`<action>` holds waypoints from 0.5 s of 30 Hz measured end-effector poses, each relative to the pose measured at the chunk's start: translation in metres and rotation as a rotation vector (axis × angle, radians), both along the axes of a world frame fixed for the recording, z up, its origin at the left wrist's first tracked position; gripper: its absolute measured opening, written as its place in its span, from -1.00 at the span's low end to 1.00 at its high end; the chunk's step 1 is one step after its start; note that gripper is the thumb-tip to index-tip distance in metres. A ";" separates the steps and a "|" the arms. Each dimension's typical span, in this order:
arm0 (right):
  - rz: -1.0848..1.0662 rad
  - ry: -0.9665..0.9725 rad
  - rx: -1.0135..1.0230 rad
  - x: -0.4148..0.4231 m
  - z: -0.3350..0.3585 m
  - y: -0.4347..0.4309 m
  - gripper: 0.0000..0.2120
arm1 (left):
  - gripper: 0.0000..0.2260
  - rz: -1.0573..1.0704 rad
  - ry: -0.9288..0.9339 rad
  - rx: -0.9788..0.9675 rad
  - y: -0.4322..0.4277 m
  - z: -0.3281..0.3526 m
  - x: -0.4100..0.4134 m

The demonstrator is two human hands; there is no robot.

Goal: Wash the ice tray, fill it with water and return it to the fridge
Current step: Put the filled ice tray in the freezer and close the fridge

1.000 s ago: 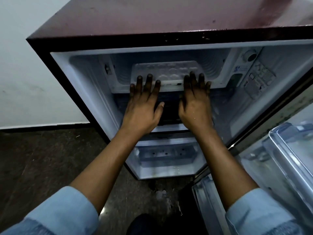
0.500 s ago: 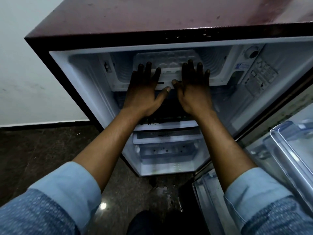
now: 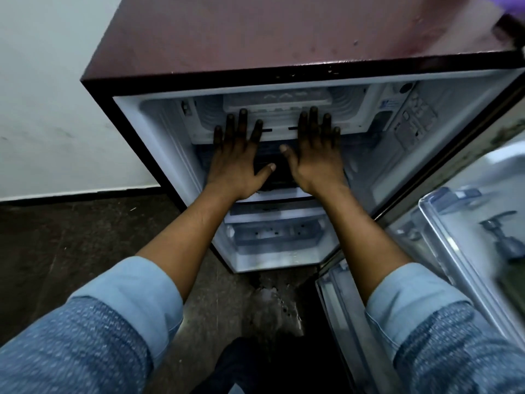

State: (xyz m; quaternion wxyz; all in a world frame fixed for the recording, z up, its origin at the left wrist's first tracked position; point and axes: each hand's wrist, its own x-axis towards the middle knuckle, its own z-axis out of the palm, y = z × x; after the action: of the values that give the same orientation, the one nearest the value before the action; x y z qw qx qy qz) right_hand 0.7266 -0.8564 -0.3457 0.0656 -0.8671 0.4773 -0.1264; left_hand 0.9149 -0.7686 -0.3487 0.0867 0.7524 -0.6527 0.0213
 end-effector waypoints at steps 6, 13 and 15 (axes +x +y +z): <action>-0.007 0.130 0.112 -0.016 0.010 0.031 -0.15 | -0.05 0.021 0.026 0.235 0.019 0.024 -0.009; -0.024 0.158 0.209 -0.039 0.037 0.089 -0.15 | -0.15 -0.038 -0.042 0.418 0.070 0.053 -0.025; -0.034 0.118 0.256 -0.045 0.050 0.109 -0.15 | -0.17 -0.062 -0.035 0.418 0.088 0.060 -0.031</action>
State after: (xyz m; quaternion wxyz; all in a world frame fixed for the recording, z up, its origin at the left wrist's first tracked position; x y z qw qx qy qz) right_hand 0.6812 -0.7477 -0.2958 0.1453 -0.8494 0.5072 -0.0145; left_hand 0.8842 -0.6804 -0.2885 -0.0823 0.7331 -0.6671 -0.1041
